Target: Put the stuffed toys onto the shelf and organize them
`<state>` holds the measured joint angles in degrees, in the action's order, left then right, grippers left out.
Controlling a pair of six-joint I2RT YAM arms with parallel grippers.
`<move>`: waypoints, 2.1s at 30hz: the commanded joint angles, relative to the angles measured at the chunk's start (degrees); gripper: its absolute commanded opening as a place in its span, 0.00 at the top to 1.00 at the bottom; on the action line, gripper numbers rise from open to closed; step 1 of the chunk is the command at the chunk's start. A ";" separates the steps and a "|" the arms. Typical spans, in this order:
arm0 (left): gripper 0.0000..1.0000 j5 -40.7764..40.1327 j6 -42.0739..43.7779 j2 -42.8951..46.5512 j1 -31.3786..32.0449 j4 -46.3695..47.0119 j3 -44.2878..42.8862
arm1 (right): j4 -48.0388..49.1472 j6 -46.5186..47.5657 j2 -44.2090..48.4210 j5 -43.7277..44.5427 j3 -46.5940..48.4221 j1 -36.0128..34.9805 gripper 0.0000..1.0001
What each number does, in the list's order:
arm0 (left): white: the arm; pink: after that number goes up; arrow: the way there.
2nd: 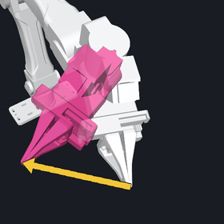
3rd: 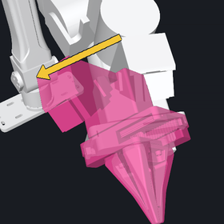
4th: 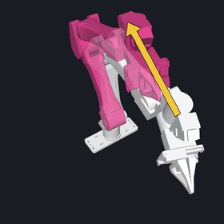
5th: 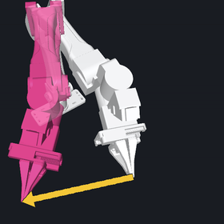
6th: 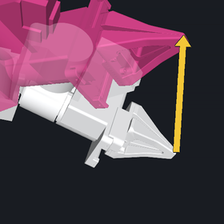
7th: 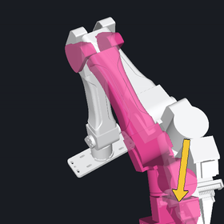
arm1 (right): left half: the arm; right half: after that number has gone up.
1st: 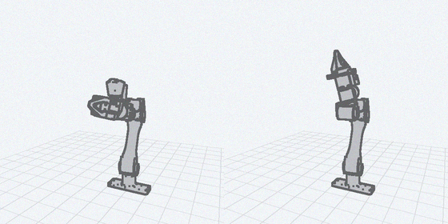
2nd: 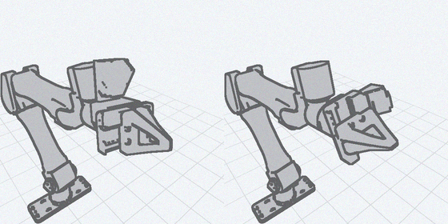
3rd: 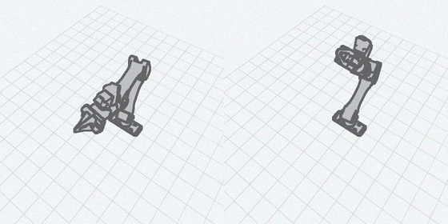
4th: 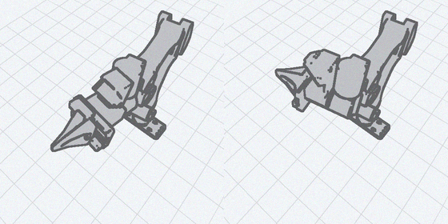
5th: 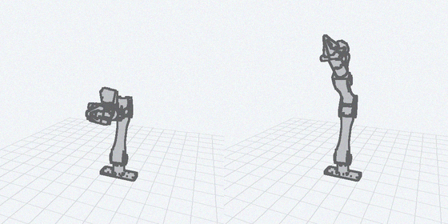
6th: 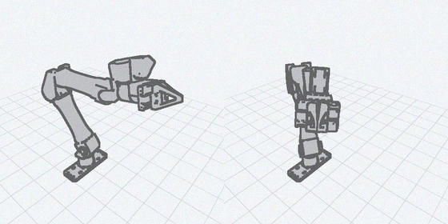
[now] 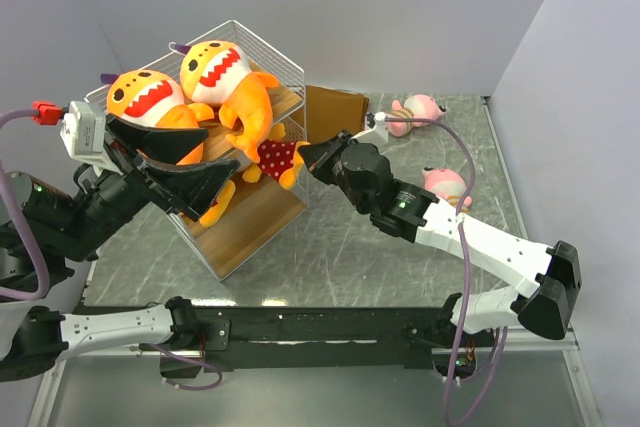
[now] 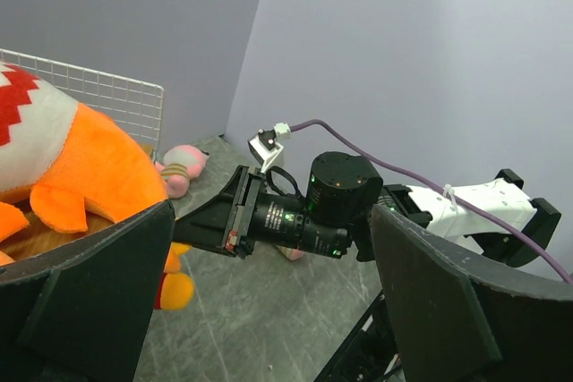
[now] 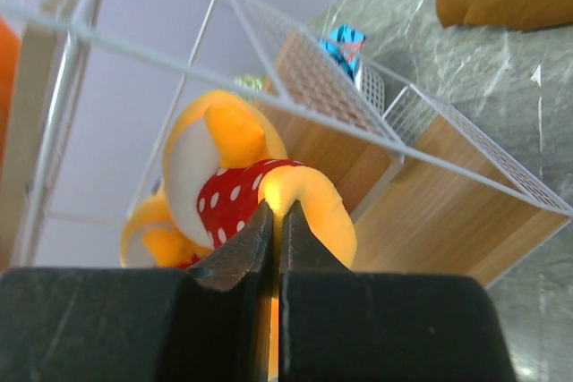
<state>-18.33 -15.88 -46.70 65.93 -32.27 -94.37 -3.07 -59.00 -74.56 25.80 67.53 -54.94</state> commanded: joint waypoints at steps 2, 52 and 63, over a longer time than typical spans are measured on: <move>0.04 -0.04 0.76 -1.29 0.16 2.74 -0.03 | 1.93 -7.61 0.74 7.95 1.99 -1.05 1.00; 0.03 2.24 4.19 -19.92 0.16 1.59 -11.20 | -23.82 -6.48 24.46 12.53 -18.56 20.44 0.40; 0.04 -0.39 3.05 -16.85 0.16 2.04 -5.74 | -26.99 -5.78 19.99 5.93 -23.23 40.34 0.38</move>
<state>-17.02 -11.88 -65.60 65.93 -31.11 -100.60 -28.18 -63.81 -51.24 34.04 45.04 -19.79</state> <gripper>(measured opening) 0.967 0.620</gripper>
